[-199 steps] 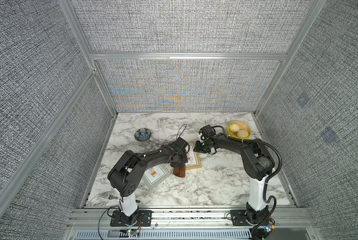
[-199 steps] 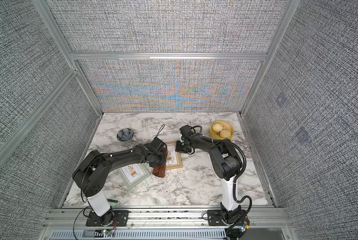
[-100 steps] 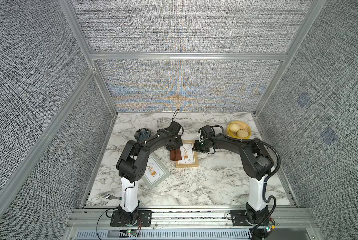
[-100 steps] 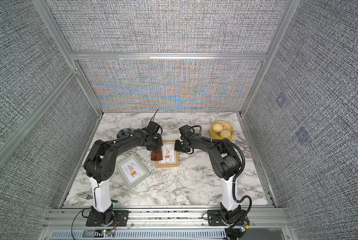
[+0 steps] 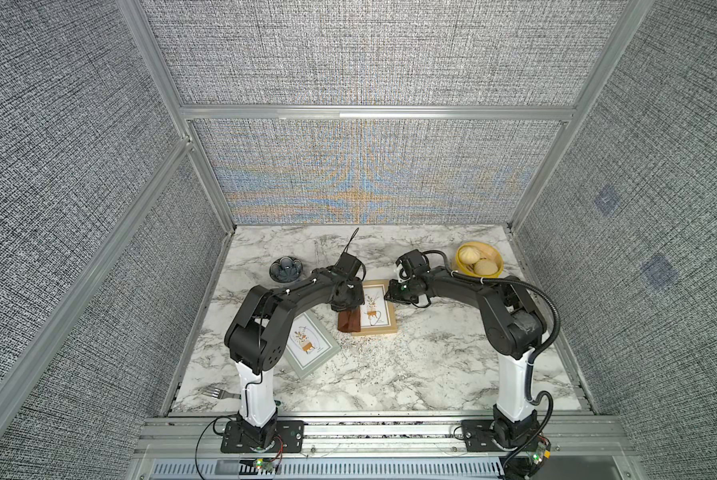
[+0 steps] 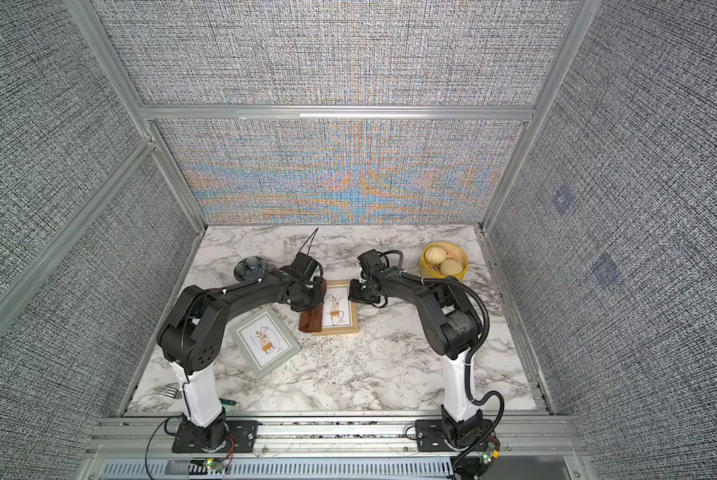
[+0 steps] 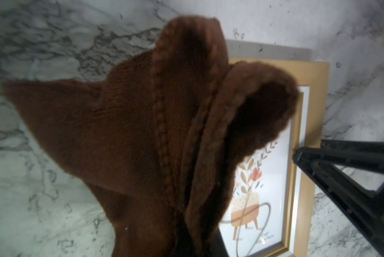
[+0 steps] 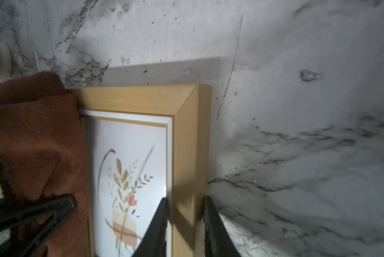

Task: Wipe the picture frame with a cloth
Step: Wipe the dirt from the picture frame.

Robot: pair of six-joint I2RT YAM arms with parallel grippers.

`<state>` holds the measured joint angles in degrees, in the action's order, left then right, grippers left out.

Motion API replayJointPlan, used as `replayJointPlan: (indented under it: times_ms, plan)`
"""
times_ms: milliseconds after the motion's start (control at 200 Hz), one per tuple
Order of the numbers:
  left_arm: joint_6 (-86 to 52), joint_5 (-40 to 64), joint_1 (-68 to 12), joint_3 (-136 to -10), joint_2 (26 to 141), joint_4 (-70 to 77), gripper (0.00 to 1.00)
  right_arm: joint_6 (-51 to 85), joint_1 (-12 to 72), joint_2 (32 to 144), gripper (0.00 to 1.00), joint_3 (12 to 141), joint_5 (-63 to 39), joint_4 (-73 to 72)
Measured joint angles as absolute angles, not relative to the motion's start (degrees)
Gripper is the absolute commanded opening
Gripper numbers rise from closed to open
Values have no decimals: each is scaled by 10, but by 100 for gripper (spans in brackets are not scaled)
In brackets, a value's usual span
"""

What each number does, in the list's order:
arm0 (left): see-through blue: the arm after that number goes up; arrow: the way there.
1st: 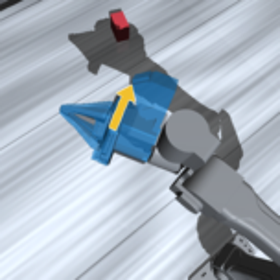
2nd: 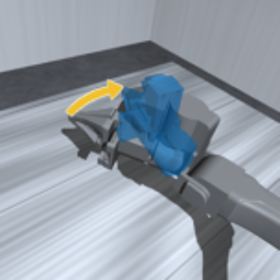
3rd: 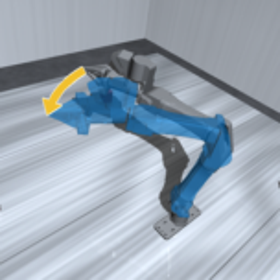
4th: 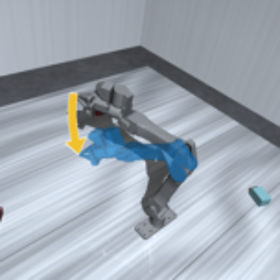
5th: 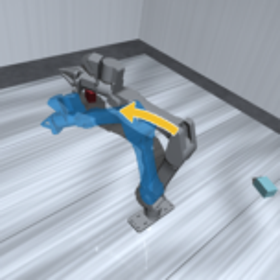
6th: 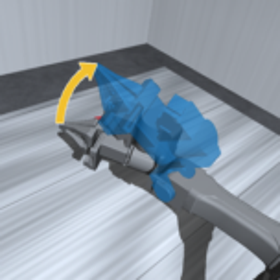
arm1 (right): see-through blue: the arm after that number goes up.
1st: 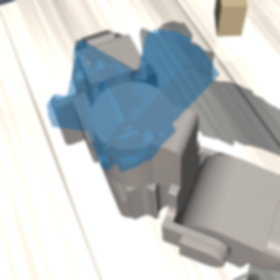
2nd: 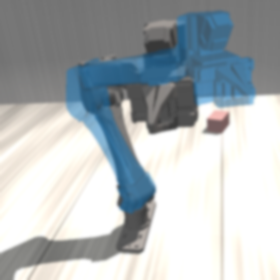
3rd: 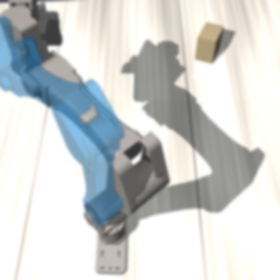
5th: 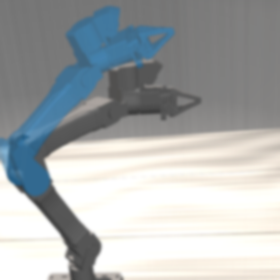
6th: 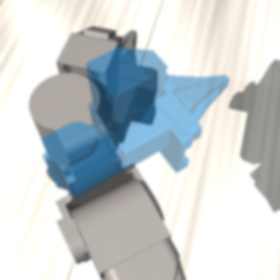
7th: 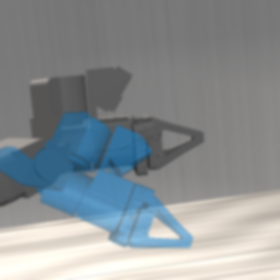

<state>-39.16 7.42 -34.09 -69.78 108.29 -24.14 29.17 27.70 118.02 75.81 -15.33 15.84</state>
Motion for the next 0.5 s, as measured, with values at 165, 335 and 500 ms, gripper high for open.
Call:
replayJointPlan:
  times_ms: [165, 335, 500]
  plan:
    - [-426, 80, -387, -621, 1037, -212, 0, 297, 277, 1181, 5, 758, -154, 158]
    - [-467, 77, -397, -564, 992, -173, 0, 296, 277, 1181, 5, 755, -156, 148]
    - [-474, 101, -375, -598, 1009, -202, 0, 296, 277, 1182, 5, 754, -157, 144]
